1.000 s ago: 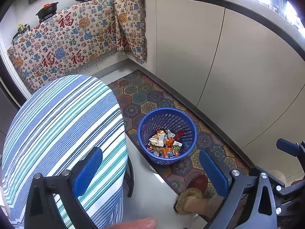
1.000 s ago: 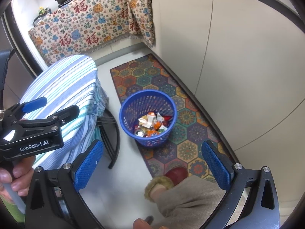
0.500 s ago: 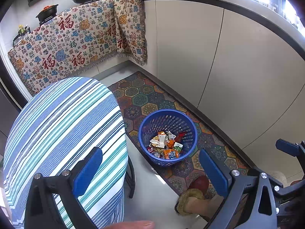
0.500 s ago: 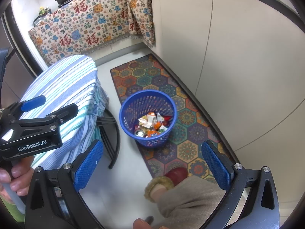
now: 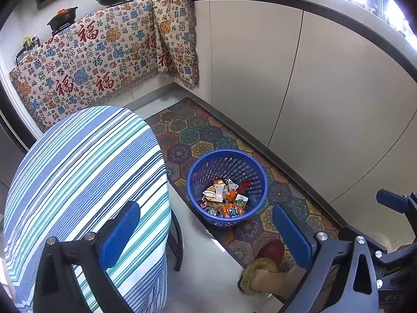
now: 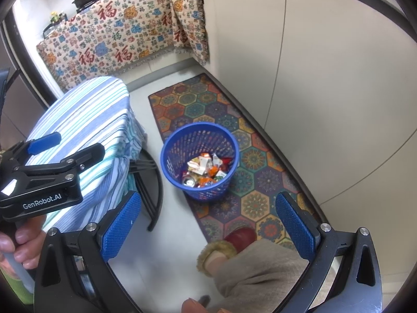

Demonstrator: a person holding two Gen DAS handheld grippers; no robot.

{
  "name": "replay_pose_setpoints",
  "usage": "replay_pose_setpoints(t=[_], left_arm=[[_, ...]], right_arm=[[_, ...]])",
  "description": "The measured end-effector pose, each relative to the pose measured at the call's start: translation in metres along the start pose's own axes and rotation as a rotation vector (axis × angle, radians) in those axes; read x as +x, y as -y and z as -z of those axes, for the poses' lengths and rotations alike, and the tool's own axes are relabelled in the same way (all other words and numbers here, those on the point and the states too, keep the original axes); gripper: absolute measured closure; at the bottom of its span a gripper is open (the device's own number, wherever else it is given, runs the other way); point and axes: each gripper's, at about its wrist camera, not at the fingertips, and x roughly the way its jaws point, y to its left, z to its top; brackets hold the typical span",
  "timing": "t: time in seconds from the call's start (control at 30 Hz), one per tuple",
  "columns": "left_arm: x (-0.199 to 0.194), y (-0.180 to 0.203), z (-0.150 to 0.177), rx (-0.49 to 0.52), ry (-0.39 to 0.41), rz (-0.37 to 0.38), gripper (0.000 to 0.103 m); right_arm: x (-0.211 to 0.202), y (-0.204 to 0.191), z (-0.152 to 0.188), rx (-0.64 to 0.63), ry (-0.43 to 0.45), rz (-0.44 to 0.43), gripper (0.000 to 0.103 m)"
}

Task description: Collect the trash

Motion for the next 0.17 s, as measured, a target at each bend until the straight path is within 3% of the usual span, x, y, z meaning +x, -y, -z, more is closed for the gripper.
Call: replay_pose_setpoints(t=[0.17], left_arm=[[-0.0022, -0.0001, 0.003, 0.007, 0.009, 0.004, 0.0]], right_arm=[[0.0, 0.0023, 0.0007, 0.009, -0.004, 0.003, 0.0]])
